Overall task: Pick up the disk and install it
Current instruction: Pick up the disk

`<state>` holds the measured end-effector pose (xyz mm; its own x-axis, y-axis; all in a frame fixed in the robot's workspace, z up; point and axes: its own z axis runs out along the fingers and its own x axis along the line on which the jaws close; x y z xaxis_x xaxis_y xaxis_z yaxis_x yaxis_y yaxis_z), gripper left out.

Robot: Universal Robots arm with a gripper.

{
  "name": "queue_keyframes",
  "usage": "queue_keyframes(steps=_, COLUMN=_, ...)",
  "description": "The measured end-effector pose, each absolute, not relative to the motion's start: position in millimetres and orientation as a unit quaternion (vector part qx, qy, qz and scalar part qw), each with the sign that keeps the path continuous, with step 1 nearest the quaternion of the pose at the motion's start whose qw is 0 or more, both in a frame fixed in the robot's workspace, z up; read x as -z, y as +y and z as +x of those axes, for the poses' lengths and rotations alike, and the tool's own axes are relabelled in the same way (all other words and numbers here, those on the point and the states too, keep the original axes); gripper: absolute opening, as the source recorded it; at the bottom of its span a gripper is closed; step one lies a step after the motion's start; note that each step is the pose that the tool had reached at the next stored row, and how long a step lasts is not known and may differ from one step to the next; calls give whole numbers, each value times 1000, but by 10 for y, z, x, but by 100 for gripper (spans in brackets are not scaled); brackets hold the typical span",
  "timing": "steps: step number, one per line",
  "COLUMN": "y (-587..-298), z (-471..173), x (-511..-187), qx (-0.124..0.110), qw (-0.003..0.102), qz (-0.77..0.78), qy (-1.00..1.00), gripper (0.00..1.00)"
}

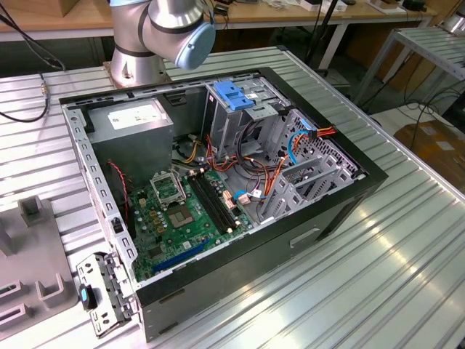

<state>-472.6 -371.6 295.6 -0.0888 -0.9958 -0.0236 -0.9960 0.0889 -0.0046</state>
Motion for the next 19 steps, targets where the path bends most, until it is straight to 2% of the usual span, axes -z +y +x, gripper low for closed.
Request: queue_keyframes(steps=19, y=-3719, z=-4702, x=-2945, qx=-6, qw=10, qz=-675, qy=738, gripper=45)
